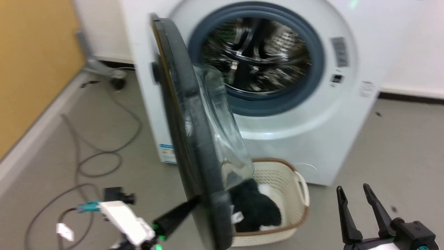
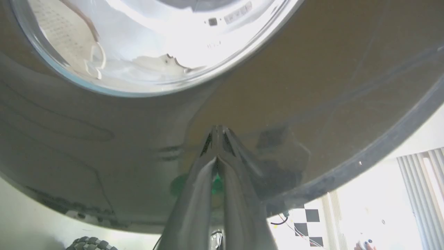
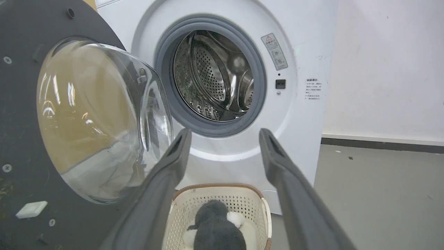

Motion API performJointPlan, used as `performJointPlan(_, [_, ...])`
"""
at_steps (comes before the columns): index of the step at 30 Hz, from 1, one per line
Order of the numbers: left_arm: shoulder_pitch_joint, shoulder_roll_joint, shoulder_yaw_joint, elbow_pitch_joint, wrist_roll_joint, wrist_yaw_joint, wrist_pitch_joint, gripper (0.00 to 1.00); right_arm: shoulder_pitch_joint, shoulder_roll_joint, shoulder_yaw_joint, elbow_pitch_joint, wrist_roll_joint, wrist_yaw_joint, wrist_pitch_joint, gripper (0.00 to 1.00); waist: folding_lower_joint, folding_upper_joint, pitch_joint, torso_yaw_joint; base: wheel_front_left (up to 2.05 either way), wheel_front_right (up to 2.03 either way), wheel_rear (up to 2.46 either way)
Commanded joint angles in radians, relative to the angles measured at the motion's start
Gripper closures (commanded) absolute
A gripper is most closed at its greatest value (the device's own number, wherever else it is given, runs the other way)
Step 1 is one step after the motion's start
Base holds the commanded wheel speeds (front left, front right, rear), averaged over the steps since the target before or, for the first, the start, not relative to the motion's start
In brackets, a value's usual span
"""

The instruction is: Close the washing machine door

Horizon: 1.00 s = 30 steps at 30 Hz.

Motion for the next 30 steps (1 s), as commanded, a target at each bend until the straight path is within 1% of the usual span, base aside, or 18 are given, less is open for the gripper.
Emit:
performJointPlan(1, [0.015,-0.004,-0.046,-0.003,-0.013,-0.004,-0.028,1.0,0.003,0.002,-0.002,-0.006,-0.01,0.001,-0.004,0.0,0.0,-0.0001,0.025,-0.075,0.0,0.0,0.0])
performJointPlan(8, [-0.016,-0.004,-0.177,0.048,-0.06,-0.022,-0.183,1.0,-0.012,0.002,0.003,-0.014,-0.017,0.001,-0.004,0.0,0.0,-0.0001,0.072,-0.209,0.0,0.0,0.0])
performJointPlan(12, [-0.07,-0.004,-0.219,0.092,-0.08,-0.039,-0.28,1.0,-0.027,0.002,0.006,-0.021,-0.016,0.001,-0.004,0.0,0.0,-0.0001,0.108,-0.28,0.0,0.0,0.0])
performJointPlan(16, [-0.138,-0.004,-0.252,0.137,-0.125,-0.058,-0.397,1.0,-0.038,0.002,0.004,-0.026,-0.009,0.001,-0.004,0.0,0.0,-0.0001,0.143,-0.339,0.0,0.0,0.0])
performJointPlan(21, [-0.247,-0.004,-0.298,0.21,-0.151,-0.074,-0.535,1.0,-0.051,0.002,0.008,-0.03,0.005,0.001,-0.004,0.0,0.0,-0.0001,0.181,-0.392,0.0,0.0,0.0])
performJointPlan(22, [-0.247,-0.004,-0.298,0.21,-0.151,-0.074,-0.535,1.0,-0.051,0.002,0.008,-0.03,0.005,0.001,-0.004,0.0,0.0,-0.0001,0.181,-0.392,0.0,0.0,0.0])
performJointPlan(27, [-0.362,-0.004,-0.342,0.3,-0.172,-0.088,-0.653,1.0,-0.062,0.002,0.019,-0.03,0.016,0.001,-0.004,0.0,0.0,-0.0001,0.203,-0.428,0.0,0.0,0.0])
performJointPlan(30, [-0.418,-0.004,-0.367,0.355,-0.178,-0.099,-0.712,1.0,-0.066,0.002,0.022,-0.029,0.02,0.001,-0.004,0.0,0.0,-0.0001,0.207,-0.436,0.0,0.0,0.0])
